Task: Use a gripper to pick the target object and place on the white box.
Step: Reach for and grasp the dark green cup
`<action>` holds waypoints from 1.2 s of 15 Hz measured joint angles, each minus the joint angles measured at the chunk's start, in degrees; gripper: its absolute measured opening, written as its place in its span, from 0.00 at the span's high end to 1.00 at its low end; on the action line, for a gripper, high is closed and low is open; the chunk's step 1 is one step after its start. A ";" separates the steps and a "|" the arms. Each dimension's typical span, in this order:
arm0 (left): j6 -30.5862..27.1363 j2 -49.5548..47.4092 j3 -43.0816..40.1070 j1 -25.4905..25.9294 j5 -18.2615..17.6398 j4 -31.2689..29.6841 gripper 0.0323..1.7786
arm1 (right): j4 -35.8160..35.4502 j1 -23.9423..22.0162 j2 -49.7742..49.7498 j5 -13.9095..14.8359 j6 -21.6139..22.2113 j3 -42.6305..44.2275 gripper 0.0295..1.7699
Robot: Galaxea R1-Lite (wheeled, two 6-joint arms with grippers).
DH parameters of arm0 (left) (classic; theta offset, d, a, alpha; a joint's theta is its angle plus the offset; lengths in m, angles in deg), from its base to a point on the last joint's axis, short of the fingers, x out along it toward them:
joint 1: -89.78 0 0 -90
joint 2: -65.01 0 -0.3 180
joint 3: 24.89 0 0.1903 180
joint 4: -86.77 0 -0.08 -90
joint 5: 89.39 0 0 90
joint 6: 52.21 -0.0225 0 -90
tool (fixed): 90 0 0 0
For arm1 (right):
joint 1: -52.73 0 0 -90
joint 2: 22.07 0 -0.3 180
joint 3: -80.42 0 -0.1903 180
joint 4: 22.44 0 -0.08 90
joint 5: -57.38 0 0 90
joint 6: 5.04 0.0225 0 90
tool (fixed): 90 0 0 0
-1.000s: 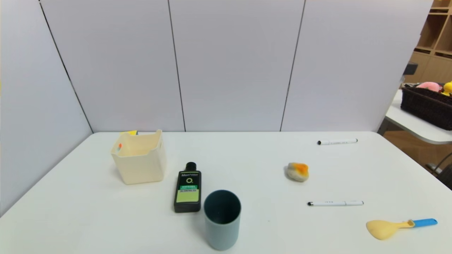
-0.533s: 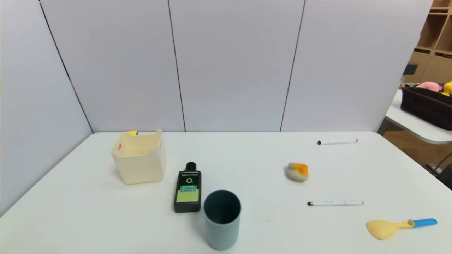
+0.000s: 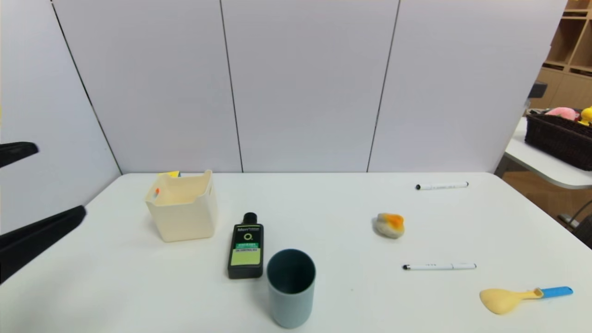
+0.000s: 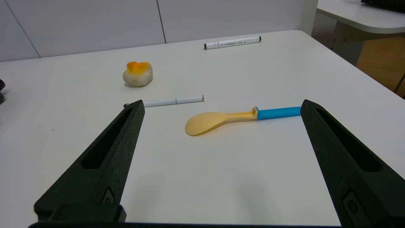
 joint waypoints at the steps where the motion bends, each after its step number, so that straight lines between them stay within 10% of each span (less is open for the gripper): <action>1: -0.09 2.91 -1.43 -1.95 0.27 -3.19 0.05 | 0.00 0.00 0.00 -0.02 0.00 0.00 0.04; 9: 3.22 19.96 -21.03 -10.58 4.19 -37.33 0.05 | 0.00 0.00 0.00 -0.02 0.00 0.00 0.04; 18: 9.76 31.12 -28.09 -24.59 4.52 -39.61 0.05 | 0.02 0.00 0.00 -0.02 0.02 0.00 0.04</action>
